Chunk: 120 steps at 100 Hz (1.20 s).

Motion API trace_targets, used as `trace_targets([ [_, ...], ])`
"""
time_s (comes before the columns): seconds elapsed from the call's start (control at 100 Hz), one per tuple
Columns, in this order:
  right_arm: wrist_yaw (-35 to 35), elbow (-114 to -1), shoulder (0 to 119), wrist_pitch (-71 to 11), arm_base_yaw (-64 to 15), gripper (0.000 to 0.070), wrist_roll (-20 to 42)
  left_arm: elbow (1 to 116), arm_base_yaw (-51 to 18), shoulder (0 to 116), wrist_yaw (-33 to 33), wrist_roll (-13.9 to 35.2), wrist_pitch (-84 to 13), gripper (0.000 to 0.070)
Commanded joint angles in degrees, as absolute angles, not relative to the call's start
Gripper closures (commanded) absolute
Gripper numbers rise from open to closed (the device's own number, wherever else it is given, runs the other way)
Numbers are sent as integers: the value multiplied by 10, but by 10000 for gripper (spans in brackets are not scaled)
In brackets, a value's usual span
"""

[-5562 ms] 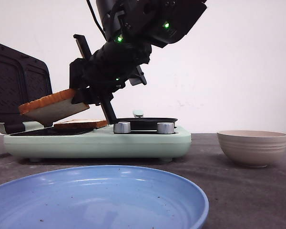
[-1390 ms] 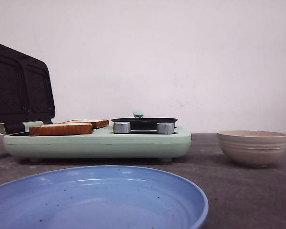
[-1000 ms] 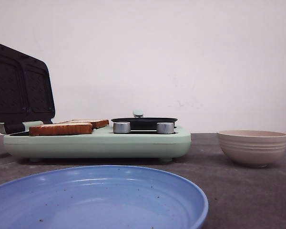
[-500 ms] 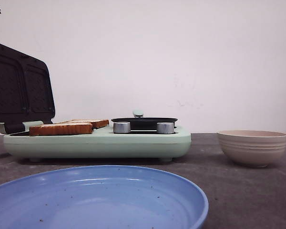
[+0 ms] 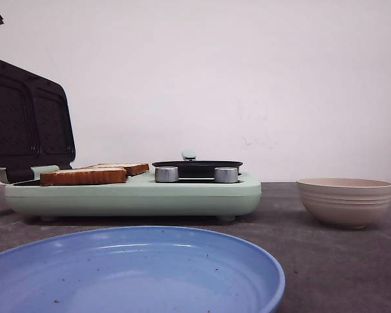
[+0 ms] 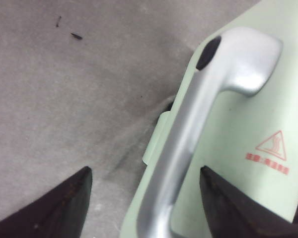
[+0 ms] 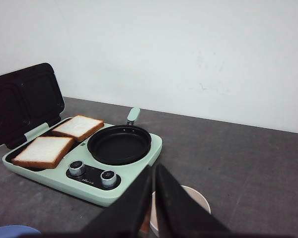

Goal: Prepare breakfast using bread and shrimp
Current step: 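Grasp the silver handle of the sandwich-maker lid with the left gripper, then swing the lid down over the bread with the left gripper and release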

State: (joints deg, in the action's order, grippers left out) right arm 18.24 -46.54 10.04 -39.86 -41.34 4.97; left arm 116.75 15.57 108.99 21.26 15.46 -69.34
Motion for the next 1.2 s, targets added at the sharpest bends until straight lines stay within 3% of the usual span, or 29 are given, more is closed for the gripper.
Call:
trace_targets([
  [0.0, 185, -468, 100, -395, -418, 697, 58, 1185, 153, 1107, 215, 158, -693, 351],
  [0.47, 185, -468, 100, -396, -418, 697, 58, 1185, 130, 1115, 214, 157, -697, 409],
  [0.51, 185, -468, 100, -396, -418, 697, 58, 1184, 129, 1116, 214, 157, -695, 464],
  [0.6, 185, -468, 100, -401, -418, 697, 58, 1184, 125, 1116, 215, 157, -691, 700],
  [1.19, 198, -468, 100, -404, -418, 697, 56, 1185, 33, 1116, 215, 155, -642, 700],
])
